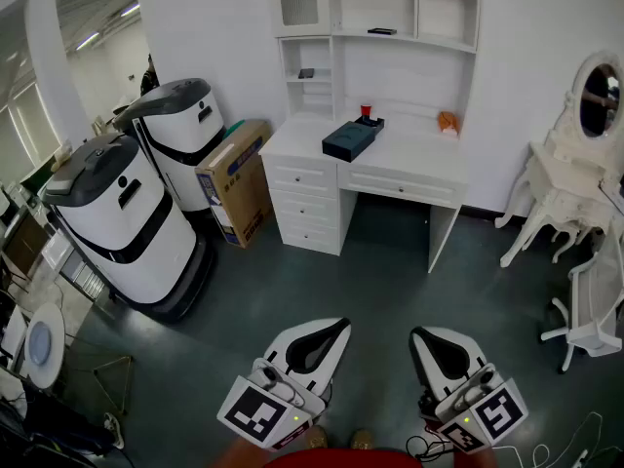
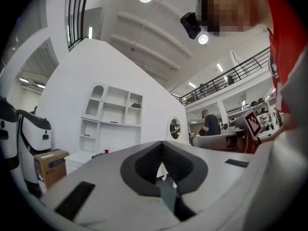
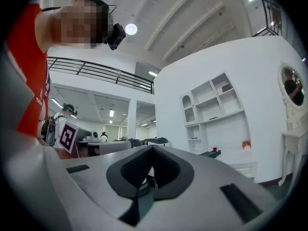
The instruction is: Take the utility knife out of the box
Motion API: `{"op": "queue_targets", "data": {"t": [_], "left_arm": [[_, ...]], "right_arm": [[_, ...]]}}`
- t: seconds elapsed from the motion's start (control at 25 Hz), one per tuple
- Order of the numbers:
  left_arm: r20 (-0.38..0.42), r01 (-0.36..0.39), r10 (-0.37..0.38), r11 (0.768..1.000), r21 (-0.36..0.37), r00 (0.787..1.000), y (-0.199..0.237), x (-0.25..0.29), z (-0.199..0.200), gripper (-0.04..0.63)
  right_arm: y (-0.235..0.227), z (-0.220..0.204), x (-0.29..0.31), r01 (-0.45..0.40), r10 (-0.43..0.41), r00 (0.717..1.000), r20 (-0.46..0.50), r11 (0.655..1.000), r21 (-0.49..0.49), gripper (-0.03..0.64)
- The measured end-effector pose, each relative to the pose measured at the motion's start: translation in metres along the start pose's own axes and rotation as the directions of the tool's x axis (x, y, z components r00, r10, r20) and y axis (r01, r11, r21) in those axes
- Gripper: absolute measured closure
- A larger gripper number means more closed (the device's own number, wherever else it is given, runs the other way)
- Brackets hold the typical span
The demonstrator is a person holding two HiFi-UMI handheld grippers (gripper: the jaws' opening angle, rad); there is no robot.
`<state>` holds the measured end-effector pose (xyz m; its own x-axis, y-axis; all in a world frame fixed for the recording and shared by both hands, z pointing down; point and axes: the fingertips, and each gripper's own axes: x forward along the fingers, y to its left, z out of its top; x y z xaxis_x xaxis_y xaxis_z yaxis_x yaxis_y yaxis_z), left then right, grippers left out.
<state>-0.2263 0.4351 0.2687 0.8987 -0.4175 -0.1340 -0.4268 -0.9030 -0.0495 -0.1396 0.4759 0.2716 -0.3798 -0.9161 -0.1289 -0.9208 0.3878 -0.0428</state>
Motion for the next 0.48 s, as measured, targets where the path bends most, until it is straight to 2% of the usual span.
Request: {"op": "queue_targets", "data": {"t": [0.48], "left_arm": [[-0.007, -0.001, 0.001, 1.0, 0.006, 1.0, -0.0002, 0.0044, -0.0043, 0.589]], "right_arm": [[-0.0041, -0.0021, 0.0006, -0.003, 0.003, 1.0, 0.012, 1.0, 0.011, 0.612]]}}
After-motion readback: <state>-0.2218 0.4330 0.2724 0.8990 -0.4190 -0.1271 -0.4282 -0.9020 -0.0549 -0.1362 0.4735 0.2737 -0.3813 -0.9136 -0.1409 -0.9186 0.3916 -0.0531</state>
